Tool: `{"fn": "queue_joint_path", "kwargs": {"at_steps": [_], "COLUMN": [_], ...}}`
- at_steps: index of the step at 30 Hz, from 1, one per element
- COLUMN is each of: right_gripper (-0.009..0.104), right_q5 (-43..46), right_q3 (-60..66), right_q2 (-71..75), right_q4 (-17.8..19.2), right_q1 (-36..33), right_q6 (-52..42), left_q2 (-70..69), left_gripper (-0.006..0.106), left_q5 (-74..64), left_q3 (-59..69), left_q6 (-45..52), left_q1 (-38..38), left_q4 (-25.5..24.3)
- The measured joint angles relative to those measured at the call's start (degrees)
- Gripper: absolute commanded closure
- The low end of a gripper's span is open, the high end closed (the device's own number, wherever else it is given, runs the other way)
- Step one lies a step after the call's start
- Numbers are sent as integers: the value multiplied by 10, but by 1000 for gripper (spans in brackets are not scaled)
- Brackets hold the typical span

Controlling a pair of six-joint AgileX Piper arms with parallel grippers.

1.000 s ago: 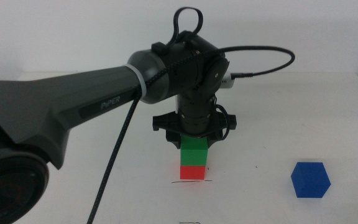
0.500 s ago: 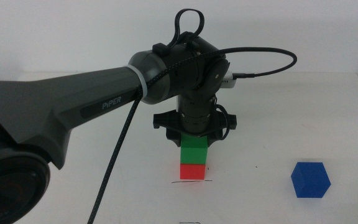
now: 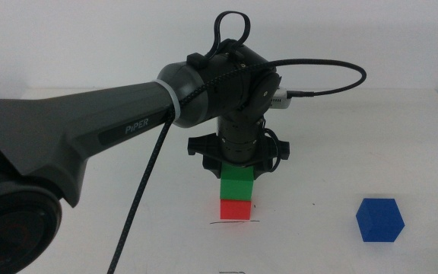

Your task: Stack red cubes first, then green, then blue cubes in a specific spot.

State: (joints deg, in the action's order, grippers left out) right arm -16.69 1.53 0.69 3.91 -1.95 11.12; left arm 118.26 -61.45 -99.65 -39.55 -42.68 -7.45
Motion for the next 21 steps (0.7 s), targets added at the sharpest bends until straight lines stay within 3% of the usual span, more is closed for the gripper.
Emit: {"fn": "queue_joint_path", "kwargs": {"at_steps": [8,21], "right_gripper": [24,24], "right_q5": [0,0], "right_q3": [0,0], "right_q2": [0,0], "right_q4": [0,0], "right_q1": [0,0], "right_q6": [0,0], "left_q2": [1,-23], "left_gripper": [7,7], "left_q5": [-4,-18], "left_q3": [1,1], "left_q6": [2,6], "left_q1": [0,0], "left_q4": [-3,-3]}}
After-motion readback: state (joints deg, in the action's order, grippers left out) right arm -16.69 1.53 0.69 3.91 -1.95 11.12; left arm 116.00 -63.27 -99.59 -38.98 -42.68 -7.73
